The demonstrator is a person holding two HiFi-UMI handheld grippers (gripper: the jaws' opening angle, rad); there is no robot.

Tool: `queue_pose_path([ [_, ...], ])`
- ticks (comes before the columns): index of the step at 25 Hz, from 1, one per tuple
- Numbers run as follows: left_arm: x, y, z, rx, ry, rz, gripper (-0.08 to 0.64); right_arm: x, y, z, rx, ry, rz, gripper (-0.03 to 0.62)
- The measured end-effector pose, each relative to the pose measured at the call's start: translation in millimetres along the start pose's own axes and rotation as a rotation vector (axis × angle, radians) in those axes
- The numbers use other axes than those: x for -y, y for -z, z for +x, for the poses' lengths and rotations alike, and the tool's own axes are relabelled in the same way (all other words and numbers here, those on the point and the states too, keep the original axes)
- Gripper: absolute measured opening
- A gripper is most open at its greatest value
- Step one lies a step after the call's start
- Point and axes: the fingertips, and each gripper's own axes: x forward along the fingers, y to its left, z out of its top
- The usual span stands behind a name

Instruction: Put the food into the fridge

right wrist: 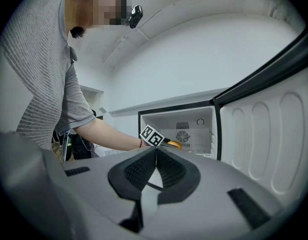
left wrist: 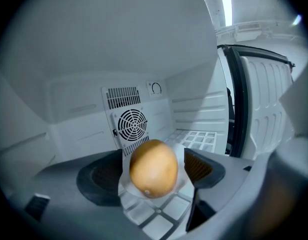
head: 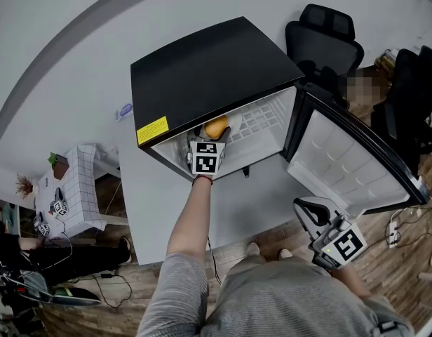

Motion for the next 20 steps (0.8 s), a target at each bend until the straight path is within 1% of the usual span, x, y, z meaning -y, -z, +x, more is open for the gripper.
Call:
queue_pose_path([
  [4,2.6,-5.7,-7.5,0.010,-0.010,0.025,0.374,-0.3,-1.8,-1.2,0.006,-0.004,-0.001,0.012],
  [7,7.3,-18.7,-20.0,0.054,-0.025,0.039,0.374,0.0,-2.8,-2.8,0.010,-0.004,-0.001,0.012],
  [12,15.0,-32.4,-43.4,0.114,-0.026,0.006,0.374,-2.8,-5.7,-3.1,0.022,-0.015,-0.002,0.012],
  [16,23.6,-34.6,-63.6,0.117,-0.017,-0.009,0.373,-7.2,-7.5,-3.5,0.029,-0.026,-0.007,0.012],
  [20,35.1,-34.7,-85.7,0.124,-0.002,-0.040,0.371,-9.2,-9.2,-5.5,0.038,-0.033,-0.010,0.012],
])
